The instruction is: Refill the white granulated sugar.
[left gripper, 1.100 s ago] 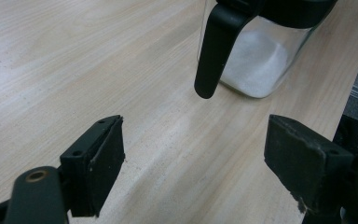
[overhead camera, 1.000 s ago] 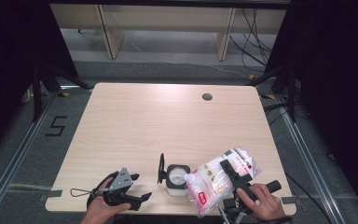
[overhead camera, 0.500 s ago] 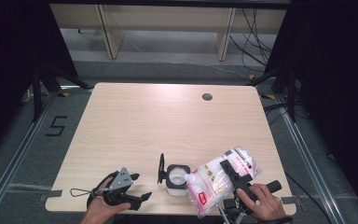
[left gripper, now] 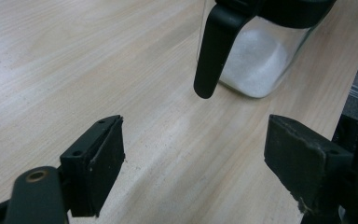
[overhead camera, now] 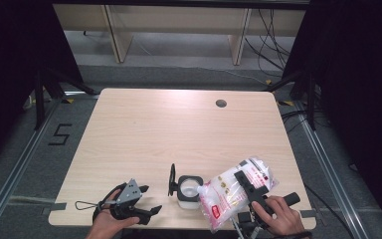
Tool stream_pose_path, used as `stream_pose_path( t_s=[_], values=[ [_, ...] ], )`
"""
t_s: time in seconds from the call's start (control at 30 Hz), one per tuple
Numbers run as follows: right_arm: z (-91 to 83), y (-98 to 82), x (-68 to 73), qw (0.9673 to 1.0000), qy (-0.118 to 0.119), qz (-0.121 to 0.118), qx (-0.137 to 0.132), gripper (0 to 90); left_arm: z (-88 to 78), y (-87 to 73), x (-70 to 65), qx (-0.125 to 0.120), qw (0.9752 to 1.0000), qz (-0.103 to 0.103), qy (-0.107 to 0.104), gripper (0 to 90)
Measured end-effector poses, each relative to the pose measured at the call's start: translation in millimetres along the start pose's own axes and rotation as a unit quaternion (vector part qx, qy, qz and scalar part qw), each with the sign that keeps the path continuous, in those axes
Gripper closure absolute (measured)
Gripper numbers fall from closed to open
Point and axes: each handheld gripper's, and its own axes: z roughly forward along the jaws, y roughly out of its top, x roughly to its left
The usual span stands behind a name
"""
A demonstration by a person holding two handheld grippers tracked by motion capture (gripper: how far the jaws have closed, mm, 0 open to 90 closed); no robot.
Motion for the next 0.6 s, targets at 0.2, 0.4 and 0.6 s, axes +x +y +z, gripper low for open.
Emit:
stream_pose_path(
  t_s=[0.2,0.4,0.6],
  values=[
    [-2.0,0.3,1.0,0.9996,0.010,0.020,0.015,47.5,0.0,-0.3,0.1,-0.002,1.0000,0.000,0.002,19.4],
    [-1.7,-0.6,1.5,0.9994,0.003,0.034,0.009,47.5,0.6,-0.3,-0.7,-0.011,0.9999,-0.007,-0.004,19.4],
    [-1.1,-0.5,1.1,0.9995,0.005,0.032,0.007,47.5,-0.7,-0.5,1.0,-0.001,1.0000,0.002,0.002,19.4]
  ],
)
